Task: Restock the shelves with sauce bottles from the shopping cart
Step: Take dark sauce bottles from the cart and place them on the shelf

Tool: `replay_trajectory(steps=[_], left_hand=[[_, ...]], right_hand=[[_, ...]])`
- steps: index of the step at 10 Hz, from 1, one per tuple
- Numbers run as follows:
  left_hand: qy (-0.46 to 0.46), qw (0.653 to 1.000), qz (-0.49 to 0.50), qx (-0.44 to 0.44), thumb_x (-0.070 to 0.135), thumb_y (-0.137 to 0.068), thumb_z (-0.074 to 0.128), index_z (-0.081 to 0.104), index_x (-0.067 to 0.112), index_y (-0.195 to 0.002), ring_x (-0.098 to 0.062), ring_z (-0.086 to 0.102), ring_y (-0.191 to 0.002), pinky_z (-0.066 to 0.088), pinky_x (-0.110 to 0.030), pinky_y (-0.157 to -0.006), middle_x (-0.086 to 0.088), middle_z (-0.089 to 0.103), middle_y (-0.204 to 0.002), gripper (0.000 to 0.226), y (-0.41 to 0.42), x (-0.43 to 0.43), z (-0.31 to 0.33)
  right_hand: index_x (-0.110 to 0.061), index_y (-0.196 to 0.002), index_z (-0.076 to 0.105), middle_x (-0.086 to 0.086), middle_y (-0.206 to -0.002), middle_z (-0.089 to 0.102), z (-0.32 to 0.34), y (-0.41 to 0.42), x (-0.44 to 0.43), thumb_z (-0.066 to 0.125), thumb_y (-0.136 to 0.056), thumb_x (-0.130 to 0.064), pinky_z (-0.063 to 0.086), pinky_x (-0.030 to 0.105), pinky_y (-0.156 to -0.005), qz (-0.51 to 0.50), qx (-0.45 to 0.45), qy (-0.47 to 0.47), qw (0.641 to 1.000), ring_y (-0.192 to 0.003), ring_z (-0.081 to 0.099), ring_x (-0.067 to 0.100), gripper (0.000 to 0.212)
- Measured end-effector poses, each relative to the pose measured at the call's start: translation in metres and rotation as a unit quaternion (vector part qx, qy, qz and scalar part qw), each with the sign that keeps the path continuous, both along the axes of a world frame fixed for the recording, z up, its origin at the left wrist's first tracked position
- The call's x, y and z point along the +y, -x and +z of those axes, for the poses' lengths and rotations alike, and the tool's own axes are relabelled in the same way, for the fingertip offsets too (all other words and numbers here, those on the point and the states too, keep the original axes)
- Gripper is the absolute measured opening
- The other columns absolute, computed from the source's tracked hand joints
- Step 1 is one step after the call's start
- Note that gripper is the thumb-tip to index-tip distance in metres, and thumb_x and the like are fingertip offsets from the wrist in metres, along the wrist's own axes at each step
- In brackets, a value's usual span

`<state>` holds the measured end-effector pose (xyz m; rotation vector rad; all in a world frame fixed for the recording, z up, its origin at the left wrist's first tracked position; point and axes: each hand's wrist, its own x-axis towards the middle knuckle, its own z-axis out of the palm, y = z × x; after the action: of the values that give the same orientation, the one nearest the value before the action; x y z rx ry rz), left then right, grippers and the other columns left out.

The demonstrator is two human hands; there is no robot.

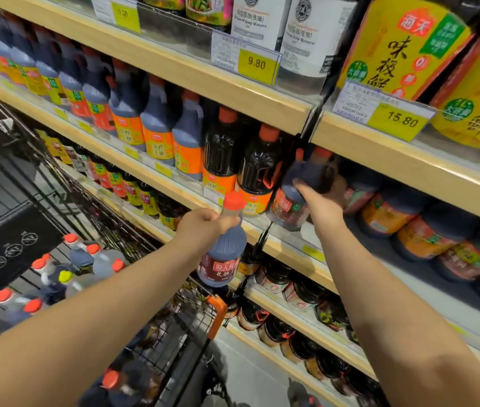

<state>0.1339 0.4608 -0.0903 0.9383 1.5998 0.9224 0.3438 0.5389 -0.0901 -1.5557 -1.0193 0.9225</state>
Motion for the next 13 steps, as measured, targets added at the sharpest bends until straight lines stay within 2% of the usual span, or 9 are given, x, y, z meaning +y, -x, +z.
replay_trajectory(steps=[1,3,5,6,7,8,9,11,13], left_hand=[[0.003,1.000,0.005,0.000,0.035,-0.076,0.072,0.050,0.012,-0.073,-0.020,0.046,-0.078,0.033,-0.034,-0.069,-0.012,0.045,-0.078,0.032,0.000,-0.001,0.003],[0.009,0.999,-0.003,0.035,0.034,-0.081,0.069,0.059,0.006,-0.076,-0.020,0.054,-0.083,0.039,-0.032,-0.070,-0.007,0.061,-0.088,0.031,0.002,-0.001,0.015],[0.014,0.999,-0.022,-0.022,0.030,-0.086,0.063,0.069,0.011,-0.084,-0.016,0.059,-0.095,0.039,-0.024,-0.063,0.003,0.066,-0.085,0.020,0.004,-0.012,0.039],[0.040,0.994,-0.068,-0.082,0.033,-0.090,0.058,0.067,0.010,-0.110,-0.012,0.055,-0.101,0.039,-0.027,-0.085,0.005,0.066,-0.102,0.031,0.007,-0.028,0.053],[0.062,0.984,-0.098,-0.133,0.040,-0.090,0.054,0.067,0.014,-0.105,-0.013,0.053,-0.106,0.019,-0.041,-0.113,0.003,0.060,-0.122,0.032,0.006,-0.048,0.062],[0.086,0.969,-0.087,-0.215,0.035,-0.090,0.053,0.065,0.012,-0.092,-0.015,0.050,-0.117,0.016,-0.039,-0.112,-0.001,0.054,-0.135,0.026,0.001,-0.067,0.074],[0.103,0.954,-0.105,-0.262,0.027,-0.091,0.051,0.062,0.006,-0.109,-0.017,0.040,-0.134,0.022,-0.033,-0.110,-0.006,0.046,-0.144,0.029,-0.011,-0.095,0.084],[0.135,0.918,-0.165,-0.335,0.021,-0.092,0.044,0.057,0.001,-0.116,-0.018,0.030,-0.141,0.021,-0.034,-0.115,-0.010,0.040,-0.148,0.033,-0.028,-0.150,0.095],[0.146,0.905,-0.233,-0.324,0.015,-0.090,0.050,0.048,0.003,-0.133,-0.020,0.038,-0.136,0.033,-0.036,-0.106,-0.007,0.045,-0.144,0.045,-0.033,-0.169,0.092]], right_hand=[[-0.012,-0.137,0.042,0.006,-0.131,0.056,-0.012,0.005,0.007,0.078,-0.074,-0.040,0.044,0.017,-0.083,-0.014,-0.032,0.037,0.999,-0.112,0.056,0.017,0.078],[-0.009,-0.124,0.056,0.005,-0.121,0.062,-0.014,0.006,0.001,0.078,-0.060,-0.062,0.047,0.034,-0.095,-0.059,-0.088,0.066,0.992,-0.113,0.058,0.023,0.087],[-0.005,-0.144,0.031,0.009,-0.146,0.041,-0.006,0.001,-0.030,0.072,-0.079,-0.045,0.036,0.032,-0.101,0.009,-0.060,0.054,0.997,-0.133,0.041,0.025,0.086],[-0.006,-0.138,0.042,0.008,-0.138,0.048,-0.016,0.009,-0.067,0.067,-0.087,-0.032,0.037,0.029,-0.099,0.011,-0.063,0.030,0.997,-0.128,0.046,0.023,0.063],[-0.011,-0.117,0.055,0.006,-0.116,0.058,-0.032,0.019,-0.112,0.065,-0.087,-0.022,0.044,0.033,-0.093,0.015,-0.104,0.038,0.994,-0.111,0.056,0.023,0.034],[-0.012,-0.115,0.052,0.002,-0.109,0.053,-0.042,0.035,-0.160,0.069,-0.085,-0.022,0.044,0.025,-0.078,0.071,-0.109,0.045,0.991,-0.094,0.056,0.019,0.036],[-0.017,-0.123,0.052,-0.004,-0.114,0.054,-0.046,0.057,-0.200,0.076,-0.069,-0.053,0.047,0.029,-0.081,0.119,-0.199,0.014,0.973,-0.101,0.056,0.014,0.069],[-0.013,-0.127,0.046,0.008,-0.119,0.054,-0.049,0.087,-0.247,0.071,-0.046,-0.075,0.049,0.042,-0.089,-0.053,-0.301,0.010,0.952,-0.114,0.051,0.027,0.105],[-0.021,-0.124,0.048,0.001,-0.119,0.056,-0.049,0.054,-0.263,0.076,-0.049,-0.067,0.049,0.040,-0.089,-0.072,-0.342,0.003,0.937,-0.114,0.050,0.021,0.092]])
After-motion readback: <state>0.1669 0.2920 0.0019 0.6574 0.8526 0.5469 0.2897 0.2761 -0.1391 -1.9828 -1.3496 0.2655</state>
